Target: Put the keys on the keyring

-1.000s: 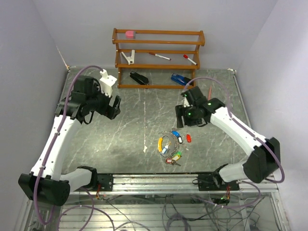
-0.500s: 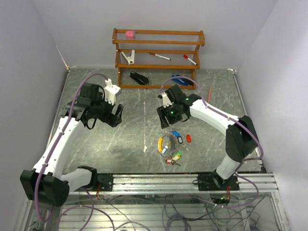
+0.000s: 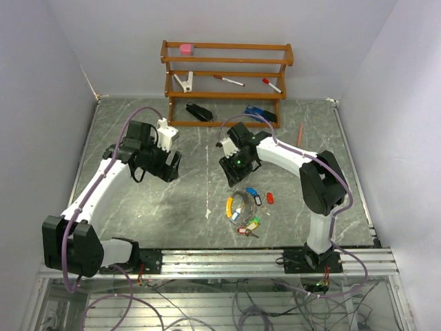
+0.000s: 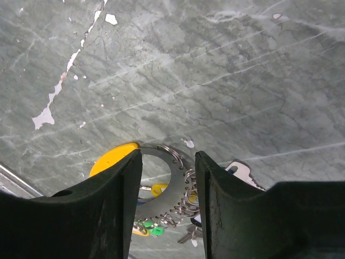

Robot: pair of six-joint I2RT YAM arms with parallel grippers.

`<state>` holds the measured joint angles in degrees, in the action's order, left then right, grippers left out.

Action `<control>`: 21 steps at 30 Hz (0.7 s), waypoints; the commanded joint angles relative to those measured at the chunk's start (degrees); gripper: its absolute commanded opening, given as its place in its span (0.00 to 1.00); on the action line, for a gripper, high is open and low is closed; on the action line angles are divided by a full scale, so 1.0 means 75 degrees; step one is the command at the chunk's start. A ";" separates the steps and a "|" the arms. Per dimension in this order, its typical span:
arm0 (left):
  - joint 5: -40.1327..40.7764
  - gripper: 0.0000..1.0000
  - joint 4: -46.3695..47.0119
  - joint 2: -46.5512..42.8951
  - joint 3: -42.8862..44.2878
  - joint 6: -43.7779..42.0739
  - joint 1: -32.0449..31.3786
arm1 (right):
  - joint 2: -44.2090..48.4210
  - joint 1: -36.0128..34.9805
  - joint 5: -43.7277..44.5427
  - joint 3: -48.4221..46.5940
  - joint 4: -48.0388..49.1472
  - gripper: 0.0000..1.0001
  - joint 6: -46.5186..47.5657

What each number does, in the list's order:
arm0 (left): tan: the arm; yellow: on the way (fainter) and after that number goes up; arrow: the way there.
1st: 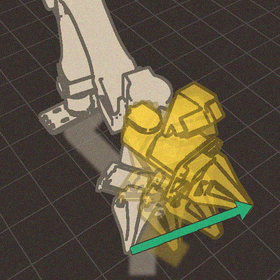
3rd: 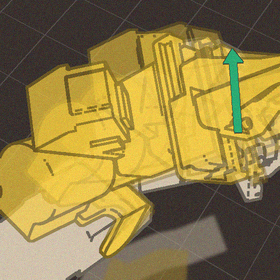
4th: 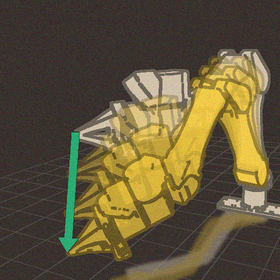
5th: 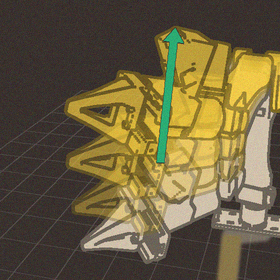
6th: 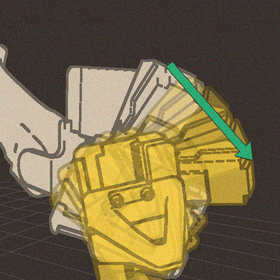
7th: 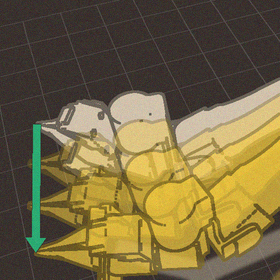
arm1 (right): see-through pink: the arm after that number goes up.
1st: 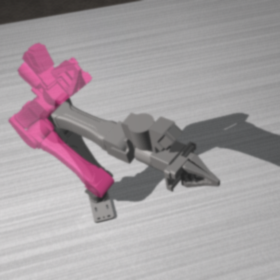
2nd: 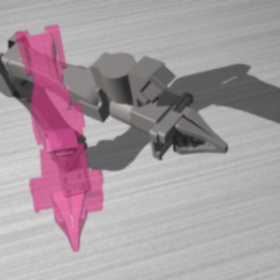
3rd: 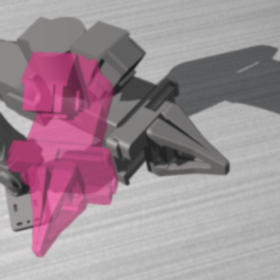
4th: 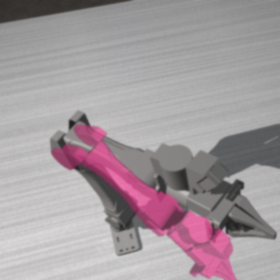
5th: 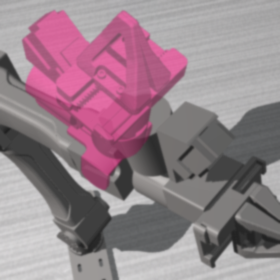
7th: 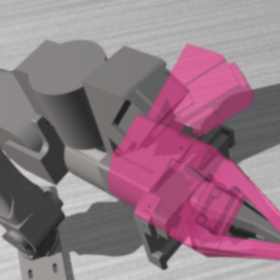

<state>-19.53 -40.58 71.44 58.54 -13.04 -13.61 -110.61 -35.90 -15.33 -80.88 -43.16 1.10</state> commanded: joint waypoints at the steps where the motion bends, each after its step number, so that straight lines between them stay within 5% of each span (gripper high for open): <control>1: -0.0071 0.96 0.0461 0.0197 0.0124 0.0039 -0.0037 | 0.0230 0.0041 -0.0271 0.0312 0.0123 0.44 0.0181; 21: 0.0077 0.96 0.0500 0.0202 0.0104 0.0061 -0.0037 | 0.0139 0.0052 -0.0609 0.0760 0.0668 0.34 0.0184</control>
<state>-19.49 -38.35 73.21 58.54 -13.02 -13.61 -110.15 -35.79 -18.55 -75.13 -39.35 1.58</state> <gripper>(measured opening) 0.963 0.368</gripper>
